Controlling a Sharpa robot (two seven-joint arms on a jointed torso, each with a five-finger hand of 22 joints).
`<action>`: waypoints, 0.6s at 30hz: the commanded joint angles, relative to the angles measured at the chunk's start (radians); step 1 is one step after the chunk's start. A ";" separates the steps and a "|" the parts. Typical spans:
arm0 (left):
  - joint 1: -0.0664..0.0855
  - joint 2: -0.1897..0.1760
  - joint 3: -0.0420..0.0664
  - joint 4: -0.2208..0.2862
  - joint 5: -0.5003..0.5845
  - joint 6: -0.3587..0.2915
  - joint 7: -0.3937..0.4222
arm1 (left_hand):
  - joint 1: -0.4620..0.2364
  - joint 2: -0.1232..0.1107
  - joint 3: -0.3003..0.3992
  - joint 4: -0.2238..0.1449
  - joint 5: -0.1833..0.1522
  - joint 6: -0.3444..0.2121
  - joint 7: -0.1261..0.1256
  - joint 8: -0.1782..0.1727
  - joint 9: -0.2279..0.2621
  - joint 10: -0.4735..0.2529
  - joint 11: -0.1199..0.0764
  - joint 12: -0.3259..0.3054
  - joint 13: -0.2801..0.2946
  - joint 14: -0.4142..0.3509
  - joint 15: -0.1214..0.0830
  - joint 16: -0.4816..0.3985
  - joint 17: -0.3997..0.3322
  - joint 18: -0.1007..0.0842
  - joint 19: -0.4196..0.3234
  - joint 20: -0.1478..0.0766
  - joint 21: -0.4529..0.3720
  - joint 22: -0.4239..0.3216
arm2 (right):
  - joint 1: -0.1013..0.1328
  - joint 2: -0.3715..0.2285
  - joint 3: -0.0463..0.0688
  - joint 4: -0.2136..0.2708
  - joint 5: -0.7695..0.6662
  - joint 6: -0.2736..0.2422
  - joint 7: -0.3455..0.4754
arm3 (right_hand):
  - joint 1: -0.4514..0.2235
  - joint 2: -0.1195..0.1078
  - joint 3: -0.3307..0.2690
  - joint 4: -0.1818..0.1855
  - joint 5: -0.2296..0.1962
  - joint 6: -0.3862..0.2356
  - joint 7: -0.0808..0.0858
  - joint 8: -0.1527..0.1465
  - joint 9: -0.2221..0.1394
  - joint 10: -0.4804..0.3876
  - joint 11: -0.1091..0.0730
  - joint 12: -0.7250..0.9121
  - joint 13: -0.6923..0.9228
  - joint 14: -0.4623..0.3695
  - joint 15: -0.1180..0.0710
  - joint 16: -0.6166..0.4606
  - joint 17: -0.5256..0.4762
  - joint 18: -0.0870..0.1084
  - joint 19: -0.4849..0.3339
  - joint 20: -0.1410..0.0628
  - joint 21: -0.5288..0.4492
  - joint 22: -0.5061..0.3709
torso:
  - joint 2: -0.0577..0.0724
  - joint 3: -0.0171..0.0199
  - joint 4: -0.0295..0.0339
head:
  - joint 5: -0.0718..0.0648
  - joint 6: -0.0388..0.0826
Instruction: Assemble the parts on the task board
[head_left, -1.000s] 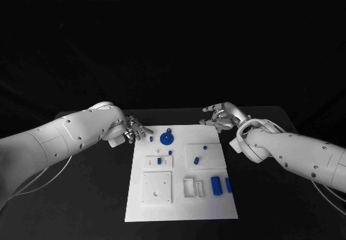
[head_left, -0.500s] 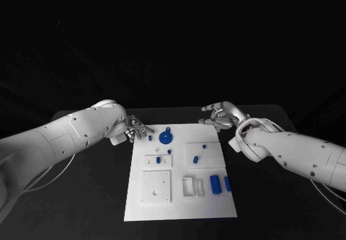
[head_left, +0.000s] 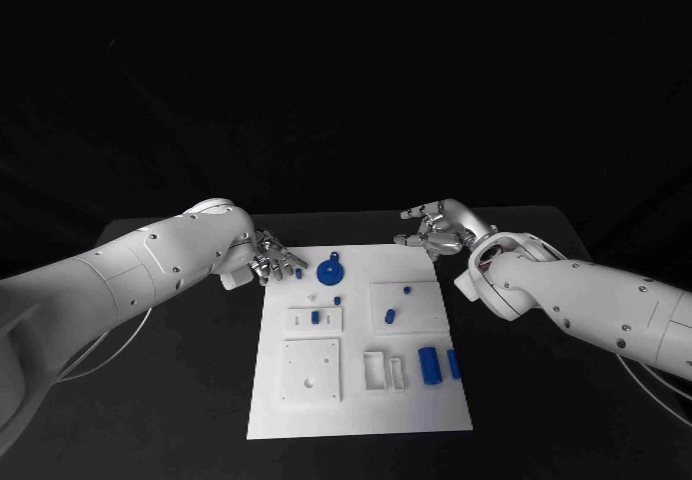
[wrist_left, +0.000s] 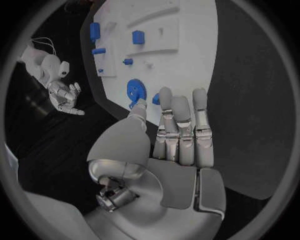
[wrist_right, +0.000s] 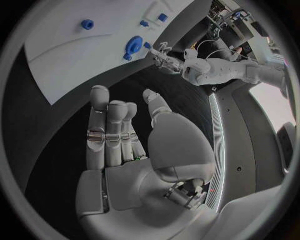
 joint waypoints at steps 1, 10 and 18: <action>-0.002 0.006 0.000 -0.005 0.002 0.032 0.013 | 0.003 0.010 0.001 -0.006 0.000 0.002 -0.002 -0.003 -0.002 -0.002 0.008 0.001 0.000 -0.007 -0.001 0.002 -0.002 -0.009 0.004 -0.003 -0.006 0.017 | 0.000 0.001 0.001 0.002 -0.002 0.003 0.011 | -0.002 0.003 0.006 0.000 0.005 -0.004 0.000 -0.003 0.000 -0.004 -0.003 0.003 0.000 -0.002 -0.001 -0.002 0.001 0.012 0.033 0.006 0.002 0.032 | 0.000 -0.0004 0.0002 | -0.001 -0.003; -0.004 0.010 0.000 -0.020 0.002 0.036 0.012 | 0.007 0.017 0.002 -0.011 0.001 0.002 -0.002 -0.003 -0.004 -0.002 0.008 0.002 0.000 -0.007 -0.001 0.002 -0.002 -0.009 0.005 -0.003 -0.006 0.017 | 0.000 0.001 0.001 0.003 -0.002 0.002 0.011 | -0.002 0.003 0.006 0.000 0.005 -0.004 0.000 -0.003 0.000 -0.004 -0.003 0.003 0.000 -0.002 -0.001 -0.002 0.001 0.012 0.033 0.006 0.002 0.032 | -0.001 0.0004 0.0011 | -0.003 -0.007; -0.007 0.017 -0.001 -0.027 0.005 0.043 0.016 | 0.010 0.028 0.005 -0.015 0.003 0.006 -0.003 -0.003 -0.004 -0.002 0.008 0.002 0.001 -0.007 -0.001 0.003 -0.002 -0.010 0.005 -0.003 -0.006 0.017 | 0.000 0.002 0.001 0.003 -0.002 0.002 0.011 | -0.002 0.004 0.008 0.000 0.006 -0.004 0.000 -0.003 0.000 -0.003 -0.003 0.004 0.001 -0.001 -0.001 -0.002 0.002 0.012 0.034 0.006 0.005 0.033 | -0.001 0.0004 0.0004 | -0.004 -0.007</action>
